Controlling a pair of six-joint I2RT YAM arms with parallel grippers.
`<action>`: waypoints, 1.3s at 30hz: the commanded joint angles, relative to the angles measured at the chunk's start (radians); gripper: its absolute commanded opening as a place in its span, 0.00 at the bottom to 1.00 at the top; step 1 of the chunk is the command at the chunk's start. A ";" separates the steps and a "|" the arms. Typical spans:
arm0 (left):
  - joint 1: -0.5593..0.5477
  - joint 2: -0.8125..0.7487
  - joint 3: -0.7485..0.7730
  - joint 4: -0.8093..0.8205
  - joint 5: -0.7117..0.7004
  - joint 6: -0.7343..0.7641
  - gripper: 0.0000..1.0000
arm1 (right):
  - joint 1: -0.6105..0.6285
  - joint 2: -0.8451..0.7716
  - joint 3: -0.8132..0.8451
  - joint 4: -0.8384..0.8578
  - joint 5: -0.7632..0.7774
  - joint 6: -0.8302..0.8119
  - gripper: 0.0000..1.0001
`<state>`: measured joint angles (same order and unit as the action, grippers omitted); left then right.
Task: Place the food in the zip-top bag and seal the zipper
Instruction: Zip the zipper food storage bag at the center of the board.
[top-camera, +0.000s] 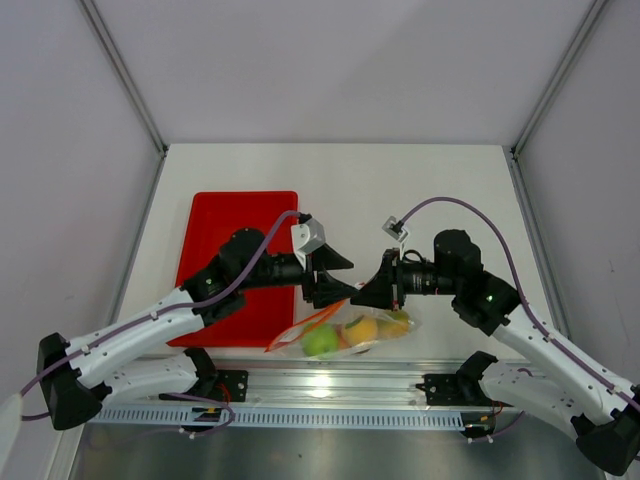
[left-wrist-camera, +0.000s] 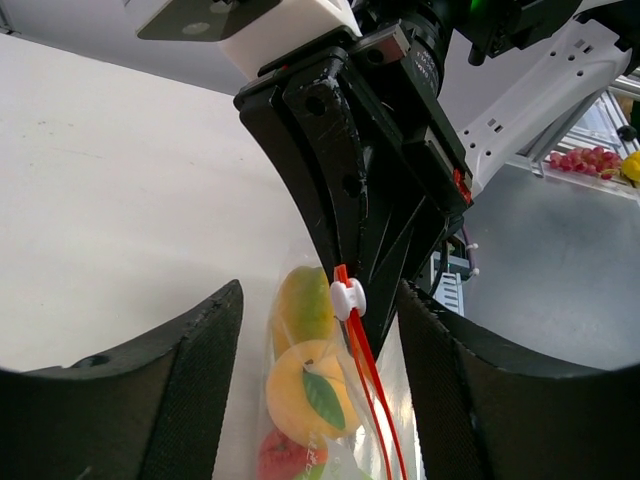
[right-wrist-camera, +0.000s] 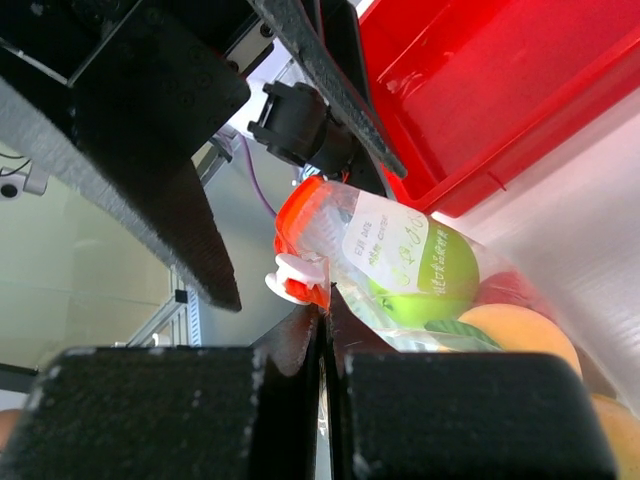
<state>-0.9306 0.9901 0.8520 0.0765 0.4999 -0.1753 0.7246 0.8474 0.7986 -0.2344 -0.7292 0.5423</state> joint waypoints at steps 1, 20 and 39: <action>-0.014 0.008 0.041 0.034 -0.001 0.007 0.66 | 0.006 0.005 0.002 0.023 0.027 0.002 0.00; -0.024 0.038 0.045 0.003 0.005 -0.006 0.29 | 0.007 0.013 0.011 0.030 0.036 0.011 0.00; -0.024 0.033 0.033 -0.004 0.043 -0.029 0.01 | 0.015 0.001 -0.001 0.030 0.057 -0.005 0.00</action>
<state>-0.9508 1.0340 0.8593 0.0582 0.5194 -0.1917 0.7277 0.8597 0.7986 -0.2359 -0.6815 0.5488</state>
